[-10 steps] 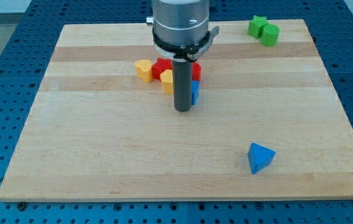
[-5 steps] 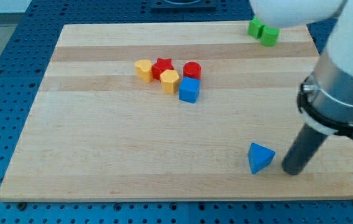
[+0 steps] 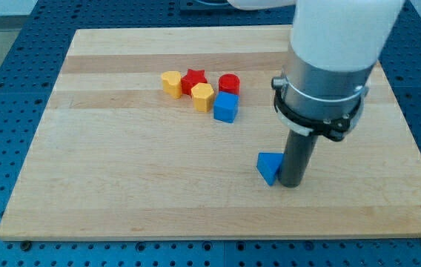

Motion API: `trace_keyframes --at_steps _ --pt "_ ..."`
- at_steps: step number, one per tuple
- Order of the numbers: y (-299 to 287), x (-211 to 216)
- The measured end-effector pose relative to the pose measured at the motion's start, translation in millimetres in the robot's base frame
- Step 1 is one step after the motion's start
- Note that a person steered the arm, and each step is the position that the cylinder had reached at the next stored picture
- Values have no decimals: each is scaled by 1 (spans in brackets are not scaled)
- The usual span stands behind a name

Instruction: Push the blue triangle towards yellow hexagon

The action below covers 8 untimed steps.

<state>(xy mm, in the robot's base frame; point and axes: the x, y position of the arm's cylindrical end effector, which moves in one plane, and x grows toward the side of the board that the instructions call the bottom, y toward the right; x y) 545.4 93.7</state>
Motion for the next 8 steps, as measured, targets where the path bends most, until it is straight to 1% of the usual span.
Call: trace_keyframes --at_steps 2,3,5,8 --pt "-27 0" --pt "-37 -7" --pt "-52 -54" --pt "-142 -55"
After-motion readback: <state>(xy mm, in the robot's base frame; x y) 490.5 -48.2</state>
